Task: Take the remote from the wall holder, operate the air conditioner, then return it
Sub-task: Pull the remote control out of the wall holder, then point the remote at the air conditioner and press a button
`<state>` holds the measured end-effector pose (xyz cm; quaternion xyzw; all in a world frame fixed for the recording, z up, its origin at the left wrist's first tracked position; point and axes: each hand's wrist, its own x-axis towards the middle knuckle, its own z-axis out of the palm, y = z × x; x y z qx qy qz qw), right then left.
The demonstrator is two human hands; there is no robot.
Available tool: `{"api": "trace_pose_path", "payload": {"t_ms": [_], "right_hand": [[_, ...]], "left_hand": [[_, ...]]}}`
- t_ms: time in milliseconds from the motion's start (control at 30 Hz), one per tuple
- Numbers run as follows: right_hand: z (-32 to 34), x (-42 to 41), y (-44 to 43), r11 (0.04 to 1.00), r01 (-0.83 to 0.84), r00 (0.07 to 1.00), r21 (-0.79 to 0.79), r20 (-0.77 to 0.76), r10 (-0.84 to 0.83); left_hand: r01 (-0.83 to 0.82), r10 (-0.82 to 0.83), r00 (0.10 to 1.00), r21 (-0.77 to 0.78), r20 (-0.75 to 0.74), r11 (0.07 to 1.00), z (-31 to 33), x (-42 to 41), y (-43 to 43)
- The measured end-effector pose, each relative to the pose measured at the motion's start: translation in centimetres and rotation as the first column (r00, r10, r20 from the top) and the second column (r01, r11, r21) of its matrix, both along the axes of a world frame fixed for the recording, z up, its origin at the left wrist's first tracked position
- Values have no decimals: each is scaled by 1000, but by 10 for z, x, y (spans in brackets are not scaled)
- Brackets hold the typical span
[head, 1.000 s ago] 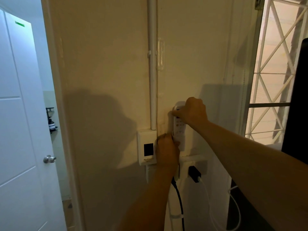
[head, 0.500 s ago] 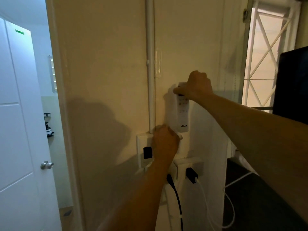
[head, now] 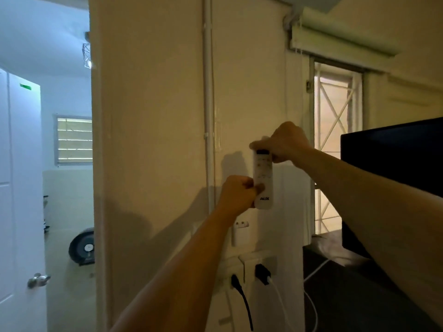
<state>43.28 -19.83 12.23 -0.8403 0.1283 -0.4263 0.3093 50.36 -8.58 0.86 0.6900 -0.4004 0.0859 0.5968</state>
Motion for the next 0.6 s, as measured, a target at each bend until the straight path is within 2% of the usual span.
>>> {"api": "trace_pose_path", "payload": {"t_ms": [100, 267, 400, 600], "right_hand": [[6, -20, -5, 979, -164, 984, 120, -44, 170], [12, -56, -15, 938, -325, 890, 117, -298, 346], [28, -77, -14, 906, -412, 873, 97, -242, 423], [67, -110, -20, 920, -387, 905, 57, -169, 391]], "left_hand": [[55, -54, 998, -71, 18, 996, 14, -12, 5], [130, -128, 991, -130, 26, 983, 52, -27, 11], [179, -172, 983, -154, 59, 972, 84, -40, 9], [181, -165, 981, -187, 100, 966, 130, -62, -12]]}}
